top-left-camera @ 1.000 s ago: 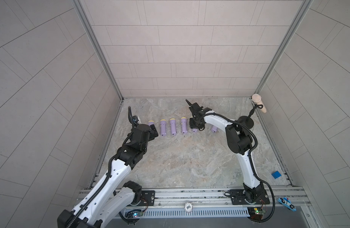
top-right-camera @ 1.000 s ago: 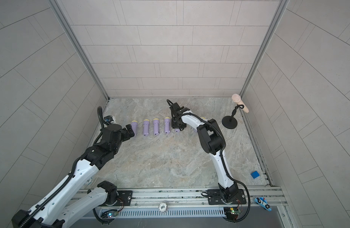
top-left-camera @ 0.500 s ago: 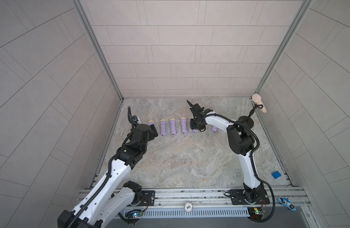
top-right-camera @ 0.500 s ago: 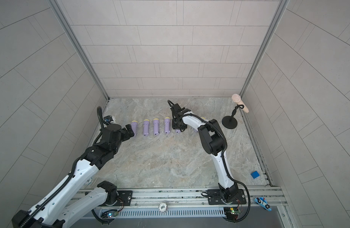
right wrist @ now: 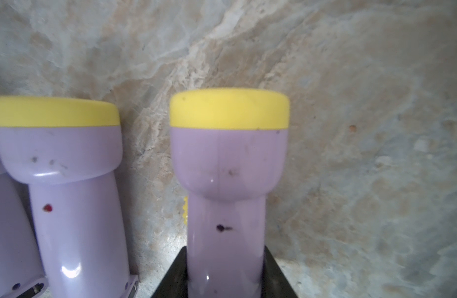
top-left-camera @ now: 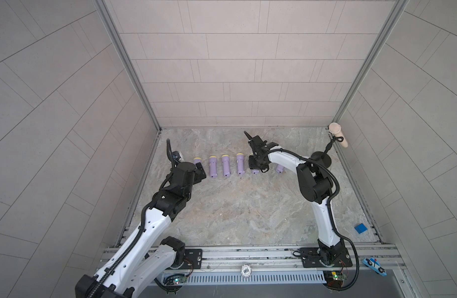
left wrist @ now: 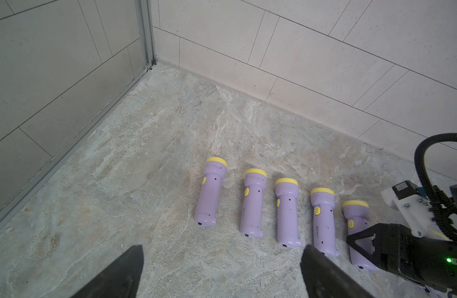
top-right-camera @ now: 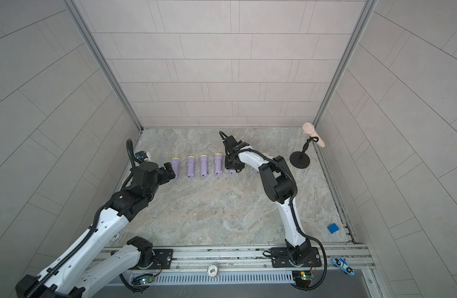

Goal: Close the plug at the bottom of the flashlight
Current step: Place the flashlight at the center of the board.

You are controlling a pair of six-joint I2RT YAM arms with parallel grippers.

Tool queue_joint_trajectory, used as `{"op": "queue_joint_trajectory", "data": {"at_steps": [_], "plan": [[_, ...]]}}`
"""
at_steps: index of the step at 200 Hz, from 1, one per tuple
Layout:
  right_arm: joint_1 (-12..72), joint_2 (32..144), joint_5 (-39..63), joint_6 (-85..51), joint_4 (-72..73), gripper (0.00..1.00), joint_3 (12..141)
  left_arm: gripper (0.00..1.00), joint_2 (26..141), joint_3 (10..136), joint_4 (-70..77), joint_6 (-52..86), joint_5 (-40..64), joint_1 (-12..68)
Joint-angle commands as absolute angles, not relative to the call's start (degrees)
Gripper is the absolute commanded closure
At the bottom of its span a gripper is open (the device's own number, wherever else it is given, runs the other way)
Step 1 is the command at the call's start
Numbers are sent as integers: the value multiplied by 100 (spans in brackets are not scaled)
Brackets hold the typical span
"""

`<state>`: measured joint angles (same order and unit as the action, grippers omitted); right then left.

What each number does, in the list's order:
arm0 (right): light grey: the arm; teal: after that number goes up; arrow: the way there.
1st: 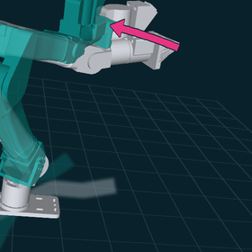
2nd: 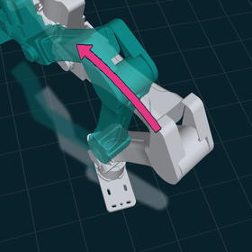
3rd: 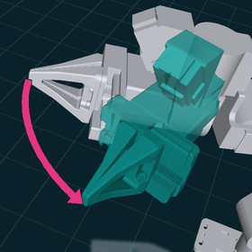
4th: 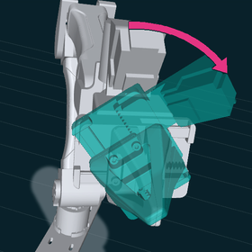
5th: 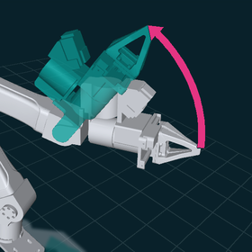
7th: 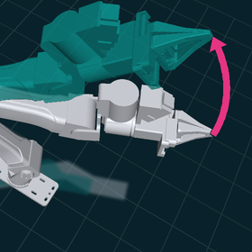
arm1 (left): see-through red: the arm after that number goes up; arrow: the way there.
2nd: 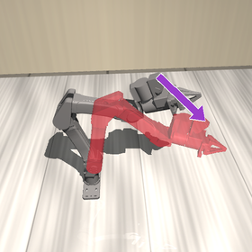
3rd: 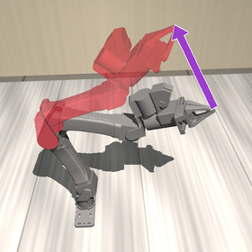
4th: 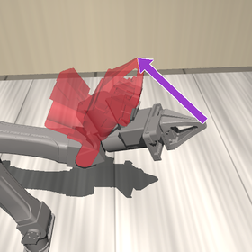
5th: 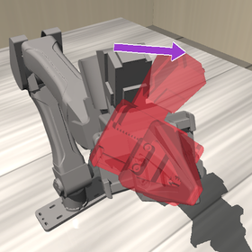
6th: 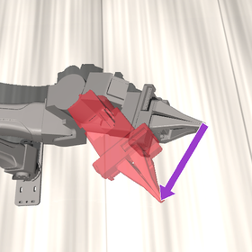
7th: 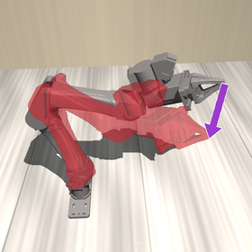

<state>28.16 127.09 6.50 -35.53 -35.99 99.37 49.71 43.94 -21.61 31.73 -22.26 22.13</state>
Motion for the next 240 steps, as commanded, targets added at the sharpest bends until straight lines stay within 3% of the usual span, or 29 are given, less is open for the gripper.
{"op": "queue_joint_trajectory", "data": {"at_steps": [1, 145, 240], "plan": [[2819, 12716, 672, -3631, -3950, 79, 9794, 0, 4941, 4328, -2175, 3296, -2302, 2171], [2813, 12542, 602, -3669, -3956, 48, 9786, 1, 4940, 4318, -2175, 3296, -2257, 2145], [2786, 12316, 598, -3606, -4019, 44, 9812, 0, 4935, 4318, -2171, 3296, -2250, 2119]]}}
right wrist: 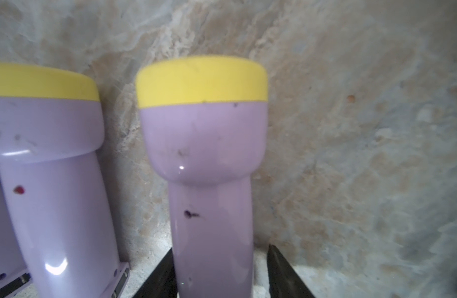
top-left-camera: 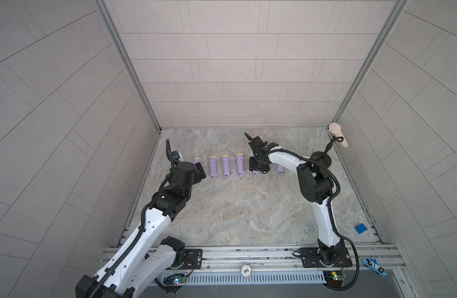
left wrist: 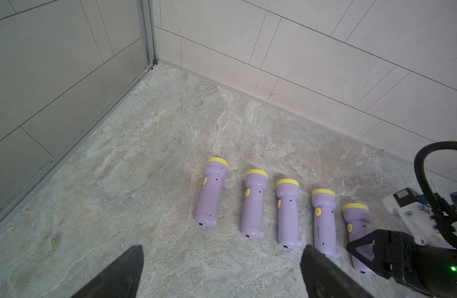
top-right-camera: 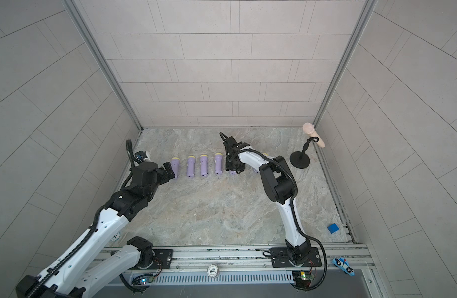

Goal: Close the plug at the bottom of the flashlight
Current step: Place the flashlight at the center of the board.

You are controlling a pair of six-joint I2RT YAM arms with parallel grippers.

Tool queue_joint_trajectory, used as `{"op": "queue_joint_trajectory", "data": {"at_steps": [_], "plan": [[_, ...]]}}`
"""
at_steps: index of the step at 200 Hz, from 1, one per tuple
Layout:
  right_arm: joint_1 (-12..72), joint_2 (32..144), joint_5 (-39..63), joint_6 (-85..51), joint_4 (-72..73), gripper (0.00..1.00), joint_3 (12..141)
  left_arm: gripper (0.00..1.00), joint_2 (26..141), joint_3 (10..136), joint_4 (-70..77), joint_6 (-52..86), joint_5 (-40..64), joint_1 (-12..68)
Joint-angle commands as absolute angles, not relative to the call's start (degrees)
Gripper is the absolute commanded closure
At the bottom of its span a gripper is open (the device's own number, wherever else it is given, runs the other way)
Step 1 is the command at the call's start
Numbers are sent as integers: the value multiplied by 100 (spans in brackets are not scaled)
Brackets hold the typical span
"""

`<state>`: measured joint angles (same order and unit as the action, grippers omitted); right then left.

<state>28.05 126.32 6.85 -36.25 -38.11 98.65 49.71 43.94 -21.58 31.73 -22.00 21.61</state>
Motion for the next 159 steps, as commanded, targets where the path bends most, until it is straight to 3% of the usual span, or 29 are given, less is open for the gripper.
{"op": "queue_joint_trajectory", "data": {"at_steps": [1, 83, 110, 124, 159], "plan": [[2786, 12310, 598, -3605, -4018, 44, 9815, 0, 4937, 4317, -2171, 3296, -2255, 2119], [2777, 11823, 549, -3560, -4130, 37, 9791, 0, 4934, 4328, -2177, 3271, -2277, 2101], [2773, 11554, 467, -3542, -4216, 33, 9737, 0, 4952, 4336, -2184, 3236, -2229, 2092], [2771, 11378, 389, -3551, -4240, 22, 9670, 0, 4961, 4354, -2180, 3208, -2188, 2096], [2736, 11020, 334, -3581, -4339, 21, 9492, 1, 5015, 4385, -2188, 3151, -2062, 2092]]}}
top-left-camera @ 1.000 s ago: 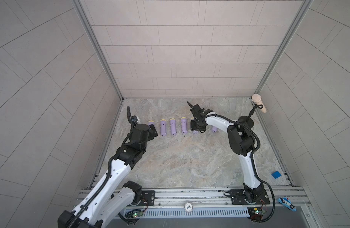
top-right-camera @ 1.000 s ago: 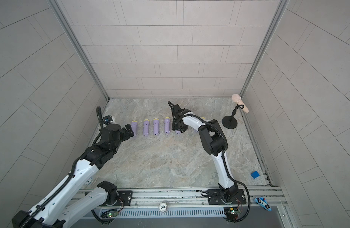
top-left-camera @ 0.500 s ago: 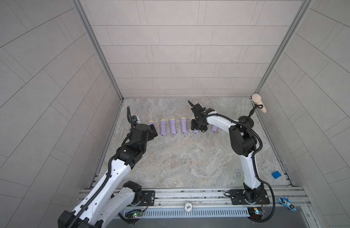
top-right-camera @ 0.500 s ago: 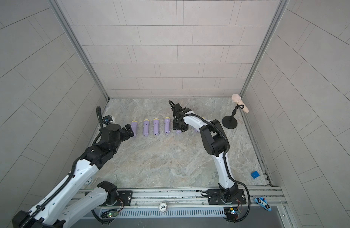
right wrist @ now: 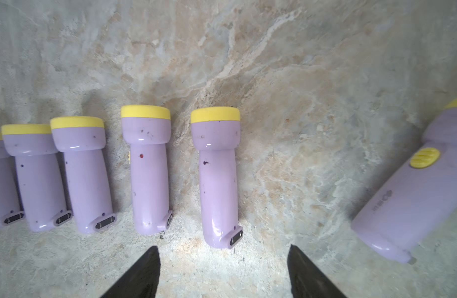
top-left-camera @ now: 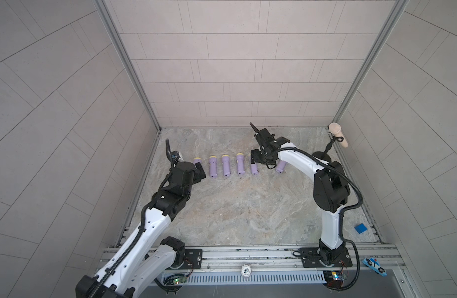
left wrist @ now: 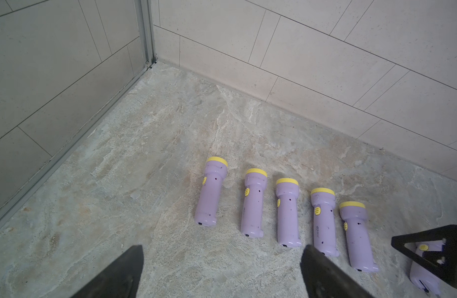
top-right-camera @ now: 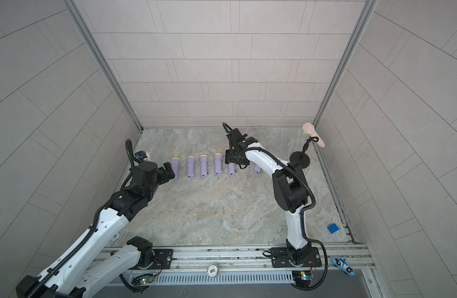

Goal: Close the plug at the bottom of the flashlight
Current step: Place the flashlight at the center of the board, then pick up the flashlight from the center of the board.

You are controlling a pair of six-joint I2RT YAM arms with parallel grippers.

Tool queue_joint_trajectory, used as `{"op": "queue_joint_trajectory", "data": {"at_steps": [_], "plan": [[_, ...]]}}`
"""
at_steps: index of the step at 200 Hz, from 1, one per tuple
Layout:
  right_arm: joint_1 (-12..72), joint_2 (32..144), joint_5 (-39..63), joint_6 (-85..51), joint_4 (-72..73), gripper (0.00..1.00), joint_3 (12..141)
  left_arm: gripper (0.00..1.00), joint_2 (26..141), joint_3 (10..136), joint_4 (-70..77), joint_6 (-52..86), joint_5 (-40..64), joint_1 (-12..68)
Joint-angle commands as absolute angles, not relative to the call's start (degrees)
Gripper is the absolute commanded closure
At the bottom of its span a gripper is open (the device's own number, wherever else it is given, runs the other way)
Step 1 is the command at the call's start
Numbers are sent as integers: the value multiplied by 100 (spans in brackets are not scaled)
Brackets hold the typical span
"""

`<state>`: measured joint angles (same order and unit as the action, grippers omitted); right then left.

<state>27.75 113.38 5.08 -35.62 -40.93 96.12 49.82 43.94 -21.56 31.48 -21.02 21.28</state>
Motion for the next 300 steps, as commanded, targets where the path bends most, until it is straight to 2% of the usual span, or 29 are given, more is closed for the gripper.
{"op": "queue_joint_trajectory", "data": {"at_steps": [1, 81, 124, 156, 185, 272, 300], "plan": [[2734, 11007, 338, -3579, -4336, 21, 9487, 0, 5012, 4385, -2188, 3149, -2059, 2092], [2253, 10408, 462, -3770, -4267, 21, 8716, 0, 5103, 4444, -2197, 2955, -1806, 2091], [1823, 10173, 492, -3779, -4223, 21, 8319, 1, 5154, 4483, -2001, 2457, -999, 2092], [1532, 10186, 531, -3826, -4195, 21, 8142, 0, 5075, 4163, -1318, 2206, 12, 2142], [1316, 10313, 704, -3849, -4090, 22, 8061, 0, 5236, 4103, -996, 1897, 507, 2531], [1055, 10799, 779, -3942, -3864, 27, 8130, 0, 5608, 4171, -987, 468, -524, 4223], [1030, 10952, 784, -3938, -3814, 28, 8198, 0, 5781, 4372, -1021, -90, -1410, 4923]]}}
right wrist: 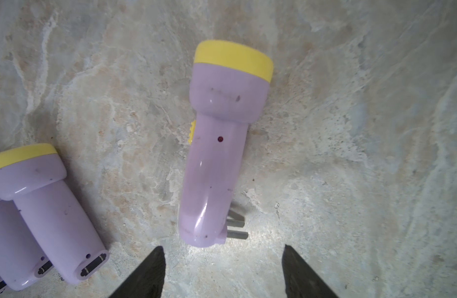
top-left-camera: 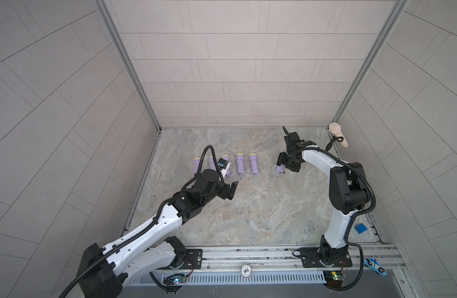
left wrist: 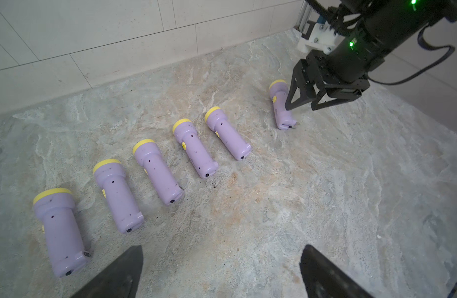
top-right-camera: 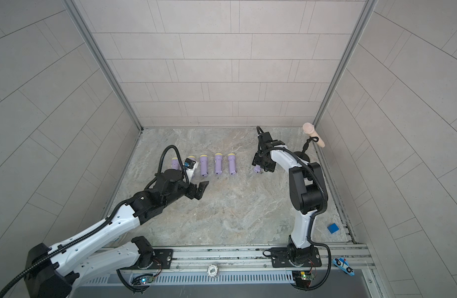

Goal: Close the plug at the bottom of the flashlight
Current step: Pick up the flashlight from the center of the board.

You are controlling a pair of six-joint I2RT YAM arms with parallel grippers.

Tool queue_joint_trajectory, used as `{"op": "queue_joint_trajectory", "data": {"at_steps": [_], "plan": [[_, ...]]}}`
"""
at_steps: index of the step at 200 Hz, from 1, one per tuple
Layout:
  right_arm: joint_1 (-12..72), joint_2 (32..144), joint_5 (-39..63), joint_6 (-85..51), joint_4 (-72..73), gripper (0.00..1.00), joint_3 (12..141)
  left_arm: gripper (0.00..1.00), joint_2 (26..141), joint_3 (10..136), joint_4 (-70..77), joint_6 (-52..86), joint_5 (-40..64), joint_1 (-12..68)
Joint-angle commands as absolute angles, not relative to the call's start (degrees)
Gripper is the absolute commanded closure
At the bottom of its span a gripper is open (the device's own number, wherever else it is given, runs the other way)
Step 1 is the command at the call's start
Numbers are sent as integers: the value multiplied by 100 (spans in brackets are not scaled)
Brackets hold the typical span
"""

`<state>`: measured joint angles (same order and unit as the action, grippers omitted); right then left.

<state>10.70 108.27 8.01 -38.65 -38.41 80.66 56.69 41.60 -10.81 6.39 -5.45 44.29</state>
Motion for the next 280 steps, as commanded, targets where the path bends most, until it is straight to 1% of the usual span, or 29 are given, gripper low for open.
{"op": "queue_joint_trajectory", "data": {"at_steps": [1, 17, 53, 130, 198, 280], "plan": [[1029, 10956, 783, -3938, -3814, 29, 8203, 0, 5791, 4374, -1016, -111, -1452, 4944], [1023, 11041, 705, -3929, -3814, 30, 8242, 0, 5935, 4430, -984, -324, -1762, 5096], [1021, 11121, 779, -3879, -3642, 33, 8234, 0, 6069, 4327, -819, -325, -1508, 5105], [995, 11326, 847, -3876, -3560, 35, 8362, 0, 5866, 3809, -286, -540, -1815, 5115], [958, 11515, 881, -3867, -3530, 37, 8464, 0, 6038, 3762, -238, -834, -1488, 5263], [962, 11672, 913, -3835, -3475, 42, 8486, 0, 6141, 3723, -166, -975, -1528, 5335]]}}
